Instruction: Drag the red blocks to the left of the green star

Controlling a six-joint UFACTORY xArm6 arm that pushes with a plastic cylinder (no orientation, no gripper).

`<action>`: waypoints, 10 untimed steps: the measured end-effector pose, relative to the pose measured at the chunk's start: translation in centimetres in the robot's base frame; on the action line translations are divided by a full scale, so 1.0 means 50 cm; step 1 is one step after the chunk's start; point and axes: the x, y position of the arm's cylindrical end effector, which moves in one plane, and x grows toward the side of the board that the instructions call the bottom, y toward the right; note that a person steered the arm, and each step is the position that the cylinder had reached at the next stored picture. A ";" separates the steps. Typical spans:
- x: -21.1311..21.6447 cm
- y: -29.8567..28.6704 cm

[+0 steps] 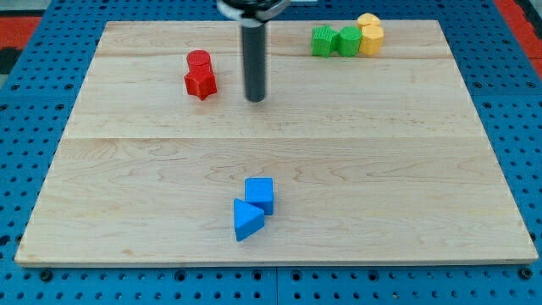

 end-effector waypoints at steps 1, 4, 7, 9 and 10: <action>-0.021 -0.133; -0.128 -0.244; -0.199 -0.130; -0.122 -0.147; -0.106 -0.119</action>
